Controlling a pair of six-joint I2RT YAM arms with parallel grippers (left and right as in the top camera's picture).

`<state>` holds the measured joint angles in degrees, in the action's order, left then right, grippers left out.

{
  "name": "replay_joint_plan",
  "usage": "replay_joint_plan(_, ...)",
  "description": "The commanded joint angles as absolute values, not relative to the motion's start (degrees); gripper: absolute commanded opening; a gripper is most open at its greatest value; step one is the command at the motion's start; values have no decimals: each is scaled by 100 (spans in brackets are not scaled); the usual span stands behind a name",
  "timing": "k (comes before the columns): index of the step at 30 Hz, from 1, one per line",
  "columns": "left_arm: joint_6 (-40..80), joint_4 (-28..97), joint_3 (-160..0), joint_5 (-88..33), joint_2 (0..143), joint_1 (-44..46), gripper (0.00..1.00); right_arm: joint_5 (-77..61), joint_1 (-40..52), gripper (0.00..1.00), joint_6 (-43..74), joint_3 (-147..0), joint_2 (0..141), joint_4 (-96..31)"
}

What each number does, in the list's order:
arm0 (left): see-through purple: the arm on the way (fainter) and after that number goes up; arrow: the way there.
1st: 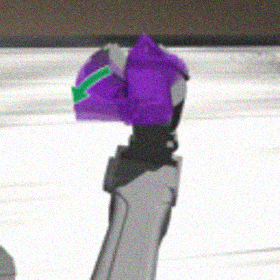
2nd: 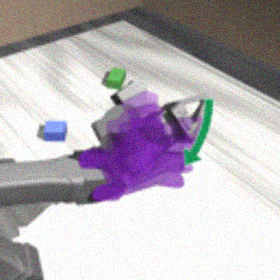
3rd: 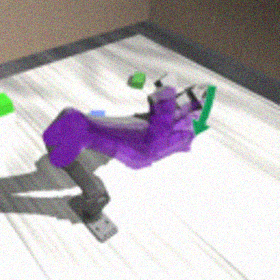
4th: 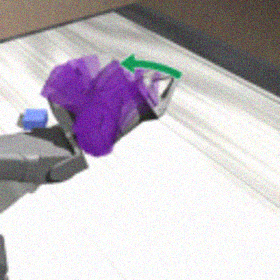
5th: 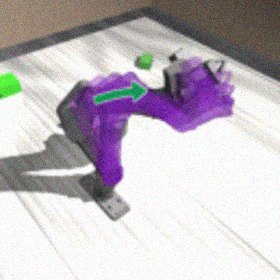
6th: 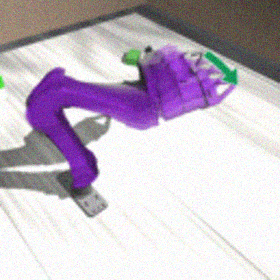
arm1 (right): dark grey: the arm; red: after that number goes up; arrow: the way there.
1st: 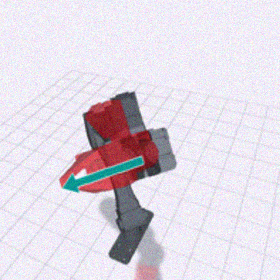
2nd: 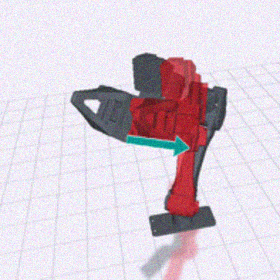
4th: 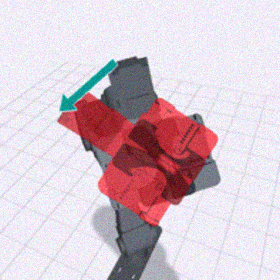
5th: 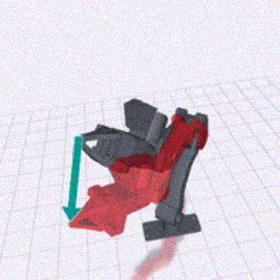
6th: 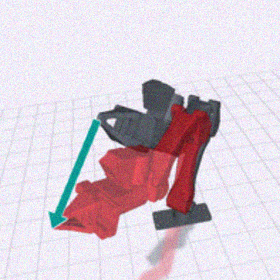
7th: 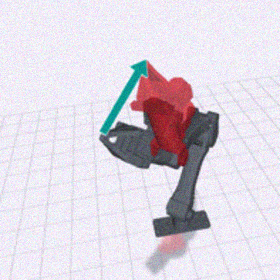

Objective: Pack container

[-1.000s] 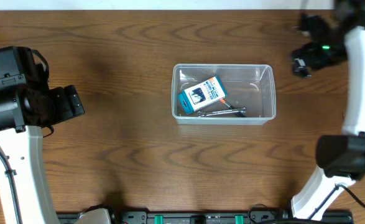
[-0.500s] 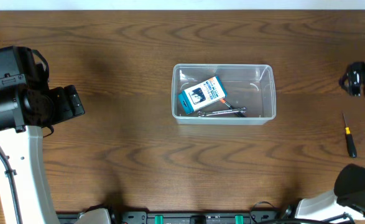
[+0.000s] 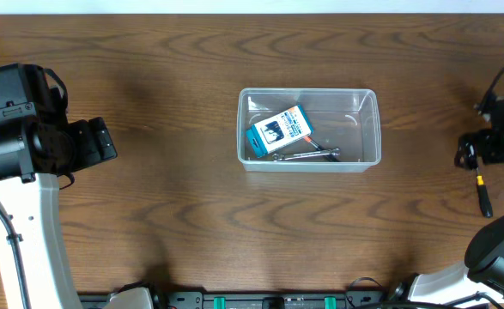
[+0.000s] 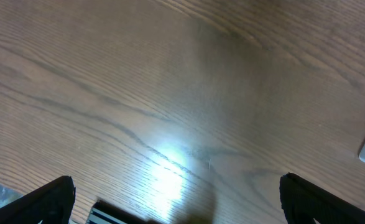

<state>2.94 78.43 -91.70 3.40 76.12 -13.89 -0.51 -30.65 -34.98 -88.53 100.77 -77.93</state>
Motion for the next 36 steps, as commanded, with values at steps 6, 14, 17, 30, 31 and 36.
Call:
replay_joint_plan(6, 261, 7863, -9233, 349, 7599, -1420, 98, 644, -3369, 99, -3859, -7728, 10062, -7242)
replay_joint_plan(14, 263, 7863, -9233, 349, 7599, -1420, 98, 550, -3850, 99, -3776, -7616, 10062, -6375)
replay_joint_plan(17, 263, 7863, -9233, 349, 7599, -1420, 98, 353, -4069, 99, -3857, -7616, 10064, -6143)
replay_joint_plan(30, 263, 7863, -9233, 349, 7599, -1420, 98, -34, -4320, 99, -4254, -7616, 10339, -5717)
replay_joint_plan(31, 263, 7863, -9233, 349, 7599, -1420, 98, -82, -4316, 99, -4344, -7616, 10390, -5745)
replay_joint_plan(36, 261, 7863, -9233, 349, 7599, -1420, 98, -154, -4307, 99, -4495, -7616, 10556, -5793)
